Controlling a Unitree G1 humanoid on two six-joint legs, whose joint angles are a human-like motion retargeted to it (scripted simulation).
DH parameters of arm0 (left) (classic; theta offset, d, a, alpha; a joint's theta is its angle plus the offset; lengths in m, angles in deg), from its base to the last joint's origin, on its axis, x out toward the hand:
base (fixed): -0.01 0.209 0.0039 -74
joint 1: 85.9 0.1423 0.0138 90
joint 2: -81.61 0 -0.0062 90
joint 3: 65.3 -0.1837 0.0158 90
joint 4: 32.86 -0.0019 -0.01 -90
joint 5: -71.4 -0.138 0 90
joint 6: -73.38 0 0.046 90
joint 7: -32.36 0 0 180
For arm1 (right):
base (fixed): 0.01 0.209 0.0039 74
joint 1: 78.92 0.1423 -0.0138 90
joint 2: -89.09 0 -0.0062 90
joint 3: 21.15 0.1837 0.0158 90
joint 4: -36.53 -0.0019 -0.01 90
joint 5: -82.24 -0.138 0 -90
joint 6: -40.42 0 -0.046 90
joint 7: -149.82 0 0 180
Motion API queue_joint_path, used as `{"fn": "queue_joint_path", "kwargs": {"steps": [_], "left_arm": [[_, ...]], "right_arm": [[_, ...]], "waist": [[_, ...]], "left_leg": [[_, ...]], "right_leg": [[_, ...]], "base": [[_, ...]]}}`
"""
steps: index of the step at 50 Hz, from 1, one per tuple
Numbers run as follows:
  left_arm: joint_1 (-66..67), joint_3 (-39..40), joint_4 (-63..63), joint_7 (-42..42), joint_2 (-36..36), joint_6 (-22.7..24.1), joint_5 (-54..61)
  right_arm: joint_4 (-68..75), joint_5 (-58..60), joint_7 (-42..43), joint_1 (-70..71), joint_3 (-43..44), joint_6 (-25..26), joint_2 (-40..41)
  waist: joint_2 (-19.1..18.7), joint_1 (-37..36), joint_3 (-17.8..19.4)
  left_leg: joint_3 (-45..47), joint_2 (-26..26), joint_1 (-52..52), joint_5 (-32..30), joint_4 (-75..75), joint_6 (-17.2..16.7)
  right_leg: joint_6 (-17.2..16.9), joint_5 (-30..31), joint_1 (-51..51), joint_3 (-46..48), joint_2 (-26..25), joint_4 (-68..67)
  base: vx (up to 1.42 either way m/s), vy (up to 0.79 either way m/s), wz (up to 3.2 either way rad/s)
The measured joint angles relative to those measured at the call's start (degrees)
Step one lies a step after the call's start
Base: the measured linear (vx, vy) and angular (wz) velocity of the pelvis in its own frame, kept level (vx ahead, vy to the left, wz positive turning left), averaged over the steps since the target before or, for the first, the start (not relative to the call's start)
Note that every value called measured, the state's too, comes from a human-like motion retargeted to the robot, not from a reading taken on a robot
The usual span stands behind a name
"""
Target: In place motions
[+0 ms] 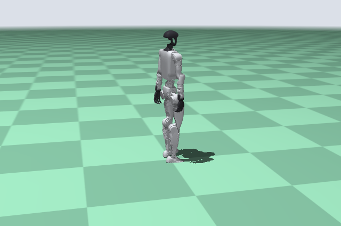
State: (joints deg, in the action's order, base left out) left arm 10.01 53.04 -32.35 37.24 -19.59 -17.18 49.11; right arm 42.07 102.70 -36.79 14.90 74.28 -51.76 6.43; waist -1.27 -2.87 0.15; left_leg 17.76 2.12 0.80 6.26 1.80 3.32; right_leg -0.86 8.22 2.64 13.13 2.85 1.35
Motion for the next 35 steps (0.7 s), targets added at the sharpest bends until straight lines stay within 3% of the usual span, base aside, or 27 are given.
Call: {"fn": "queue_joint_path", "kwargs": {"steps": [5, 9, 16, 22, 29, 35], "left_arm": [[10.6, 5.4, -1.4, -0.2, -1.2, -0.3, 1.8], [16.4, 9.4, -2.5, -0.1, -2.2, -1.1, 2.7], [17.1, 12.9, -1.4, 0.4, -2.9, -1.8, 5.2], [10.8, 10.3, 2.0, 0.6, -1.8, -0.7, 6.2], [0.6, 4.2, 7.2, 1.3, -0.9, 1.2, 7.1], [-2.7, 0.2, 13.2, 4.2, -1.6, 4.2, 7.2]], "right_arm": [[-10.0, -0.5, -6.7, 7.5, -4.0, -3.2, 4.5], [-17.3, -2.3, -10.3, 10.9, -7.1, -5.1, 8.0], [-23.6, -4.1, -11.4, 11.3, -9.3, -7.4, 9.2], [-17.0, 0.9, -8.4, 7.8, -6.4, -6.4, 6.2], [0.4, 2.8, -0.5, 1.0, 0.2, 0.4, 0.2], [1.9, 3.8, 5.1, -10.0, 4.7, 1.9, -2.5]], "waist": [[-0.3, 4.5, -0.7], [-0.7, 2.9, -0.6], [-0.7, 2.7, -0.8], [-0.4, 2.8, -1.1], [0.0, 2.3, -1.1], [0.4, 2.9, -1.2]], "left_leg": [[-2.6, 0.1, -1.2, 1.2, -0.1, -0.8], [0.9, -0.4, -1.8, 1.2, -0.5, -0.6], [1.2, -0.4, -1.9, 1.4, -0.5, -0.7], [-0.4, 0.0, -1.3, 1.1, -0.4, -0.5], [-2.7, 0.6, -0.6, 0.5, 0.1, -0.3], [-4.2, 1.1, 0.2, 0.0, 0.3, -0.2]], "right_leg": [[-0.2, -0.4, 0.0, 2.5, 0.4, -0.2], [0.0, 0.0, -0.4, -0.9, -0.3, -0.4], [0.0, 0.1, -0.3, -1.2, -0.3, -0.4], [-0.1, -0.3, 0.3, 0.5, 0.1, -0.1], [-0.4, -0.8, 1.6, 2.7, 0.7, 0.3], [-0.7, -1.3, 2.1, 4.3, 1.3, 0.5]], "base": [[0.02, 0.00, 0.30], [0.02, 0.00, -0.48], [0.00, 0.00, -0.03], [0.01, 0.01, 0.25], [0.02, 0.01, 0.29], [0.03, -0.01, 0.21]]}}
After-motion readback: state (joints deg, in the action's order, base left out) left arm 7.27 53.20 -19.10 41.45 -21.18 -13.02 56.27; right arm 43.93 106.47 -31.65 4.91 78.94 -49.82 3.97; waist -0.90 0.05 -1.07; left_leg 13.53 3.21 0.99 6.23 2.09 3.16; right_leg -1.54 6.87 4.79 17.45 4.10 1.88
